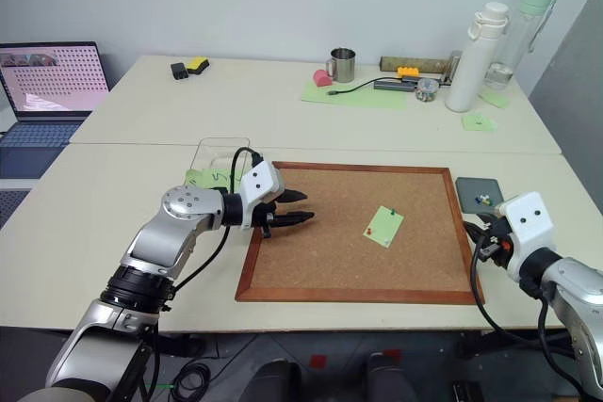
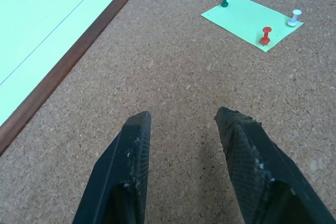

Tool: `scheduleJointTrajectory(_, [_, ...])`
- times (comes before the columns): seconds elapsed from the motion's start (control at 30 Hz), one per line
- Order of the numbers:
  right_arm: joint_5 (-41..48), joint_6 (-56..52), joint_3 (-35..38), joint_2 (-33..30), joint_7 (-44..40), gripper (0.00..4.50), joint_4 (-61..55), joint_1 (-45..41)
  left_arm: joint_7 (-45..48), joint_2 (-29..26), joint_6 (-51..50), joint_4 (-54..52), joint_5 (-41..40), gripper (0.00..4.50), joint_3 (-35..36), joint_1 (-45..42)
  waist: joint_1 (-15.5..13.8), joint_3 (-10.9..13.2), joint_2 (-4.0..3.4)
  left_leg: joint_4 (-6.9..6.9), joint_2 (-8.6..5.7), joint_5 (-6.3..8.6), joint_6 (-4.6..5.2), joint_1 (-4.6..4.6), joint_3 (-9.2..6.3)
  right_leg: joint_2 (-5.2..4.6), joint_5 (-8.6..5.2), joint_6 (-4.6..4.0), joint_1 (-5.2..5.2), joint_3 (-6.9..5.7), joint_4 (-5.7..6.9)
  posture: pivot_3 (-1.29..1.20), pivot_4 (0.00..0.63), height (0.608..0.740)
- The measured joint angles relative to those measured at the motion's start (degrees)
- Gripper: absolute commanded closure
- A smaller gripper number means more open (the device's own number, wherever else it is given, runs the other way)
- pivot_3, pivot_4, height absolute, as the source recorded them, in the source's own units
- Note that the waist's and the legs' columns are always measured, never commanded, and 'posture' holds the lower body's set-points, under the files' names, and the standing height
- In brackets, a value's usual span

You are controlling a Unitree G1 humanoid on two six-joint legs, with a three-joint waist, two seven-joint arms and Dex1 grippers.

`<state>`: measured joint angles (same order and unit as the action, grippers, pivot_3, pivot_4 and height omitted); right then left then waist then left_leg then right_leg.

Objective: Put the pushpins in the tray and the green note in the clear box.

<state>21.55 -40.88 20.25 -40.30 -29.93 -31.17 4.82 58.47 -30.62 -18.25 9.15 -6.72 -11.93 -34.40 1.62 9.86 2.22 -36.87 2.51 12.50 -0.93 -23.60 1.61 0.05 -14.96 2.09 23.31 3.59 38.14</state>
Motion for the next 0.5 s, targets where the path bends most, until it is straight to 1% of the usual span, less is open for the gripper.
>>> scheduleJointTrajectory(0.13, [0.0,-0.15,-0.02,0.01,0.05,3.05,-0.07,-0.1,-0.13,0.01,-0.11,0.4,-0.14,2.39,0.41,-0.05,0.0,0.0,0.0,0.0,0.0,0.0,0.0,0.0,0.0,0.0,0.0,0.0,0.0,0.0,0.0,0.0,0.15,0.74])
scheduleJointTrajectory(0.3, [0.13,-0.65,-0.21,0.02,-0.02,3.05,-0.1,-1.13,-0.22,0.14,-2.58,0.02,-2.35,2.39,1.89,-0.03,0.01,0.0,0.0,-0.01,0.0,0.0,0.0,0.0,0.0,0.0,0.0,0.0,0.0,0.0,0.01,0.0,0.15,0.74])
scheduleJointTrajectory(0.5, [2.56,-1.25,-2.22,0.53,-0.82,3.05,-1.4,-3.51,-0.64,-0.42,-6.33,-5.1,-5.07,2.39,4.2,2.62,0.05,0.0,0.0,0.01,0.04,0.0,0.0,0.0,-0.02,0.01,0.0,0.0,0.0,-0.01,0.0,0.0,0.15,0.74])
